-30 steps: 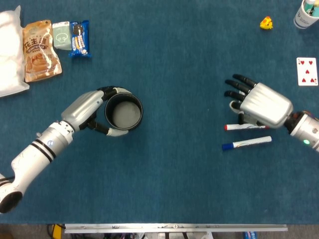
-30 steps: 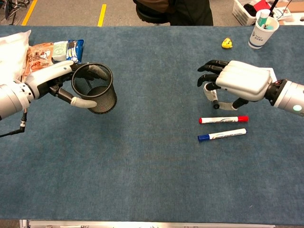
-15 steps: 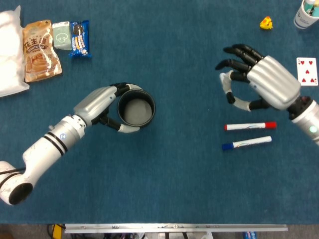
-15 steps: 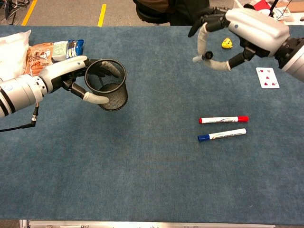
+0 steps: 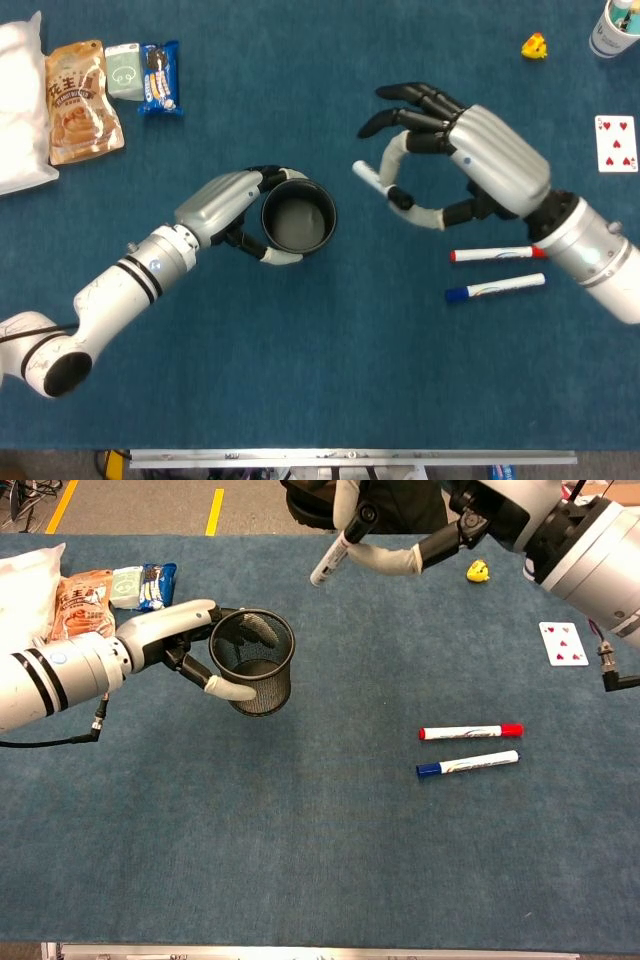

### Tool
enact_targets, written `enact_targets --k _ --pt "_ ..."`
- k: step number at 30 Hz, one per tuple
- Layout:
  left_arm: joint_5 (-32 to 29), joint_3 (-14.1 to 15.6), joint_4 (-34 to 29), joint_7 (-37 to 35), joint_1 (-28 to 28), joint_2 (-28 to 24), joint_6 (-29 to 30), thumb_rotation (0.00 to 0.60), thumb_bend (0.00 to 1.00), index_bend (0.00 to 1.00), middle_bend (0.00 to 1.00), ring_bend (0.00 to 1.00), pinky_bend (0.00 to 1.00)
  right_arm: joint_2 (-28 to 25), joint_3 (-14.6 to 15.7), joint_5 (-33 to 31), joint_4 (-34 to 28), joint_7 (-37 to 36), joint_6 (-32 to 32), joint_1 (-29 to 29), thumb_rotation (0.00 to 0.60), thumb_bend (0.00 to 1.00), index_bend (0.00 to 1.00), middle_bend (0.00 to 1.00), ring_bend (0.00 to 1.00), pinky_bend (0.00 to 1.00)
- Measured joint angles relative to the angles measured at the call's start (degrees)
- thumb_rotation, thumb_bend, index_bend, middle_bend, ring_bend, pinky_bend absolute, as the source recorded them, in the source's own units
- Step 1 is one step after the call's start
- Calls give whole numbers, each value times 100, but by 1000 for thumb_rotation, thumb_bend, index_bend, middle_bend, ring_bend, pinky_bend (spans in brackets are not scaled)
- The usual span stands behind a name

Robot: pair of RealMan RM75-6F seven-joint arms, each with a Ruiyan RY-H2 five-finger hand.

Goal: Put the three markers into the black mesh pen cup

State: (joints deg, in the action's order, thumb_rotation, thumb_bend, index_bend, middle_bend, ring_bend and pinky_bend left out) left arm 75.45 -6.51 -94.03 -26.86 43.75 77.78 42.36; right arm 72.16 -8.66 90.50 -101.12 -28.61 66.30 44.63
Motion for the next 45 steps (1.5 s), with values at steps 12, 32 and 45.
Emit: enact_targets --k 12,32,45 --pt "-291 -225 -45 323 196 22 -150 502 151 280 214 157 134 502 -103 -107 69 -103 -236 151 600 298 571 313 108 110" --pt "-368 -343 -179 340 186 -75 -96 503 151 280 214 157 134 1069 -248 -393 388 666 -587 381 600 237 285 189 71 41" --pt "-154 -290 -240 57 -48 -494 68 503 151 280 214 157 134 22 -25 -9 175 892 381 -415 600 214 435 277 91 40"
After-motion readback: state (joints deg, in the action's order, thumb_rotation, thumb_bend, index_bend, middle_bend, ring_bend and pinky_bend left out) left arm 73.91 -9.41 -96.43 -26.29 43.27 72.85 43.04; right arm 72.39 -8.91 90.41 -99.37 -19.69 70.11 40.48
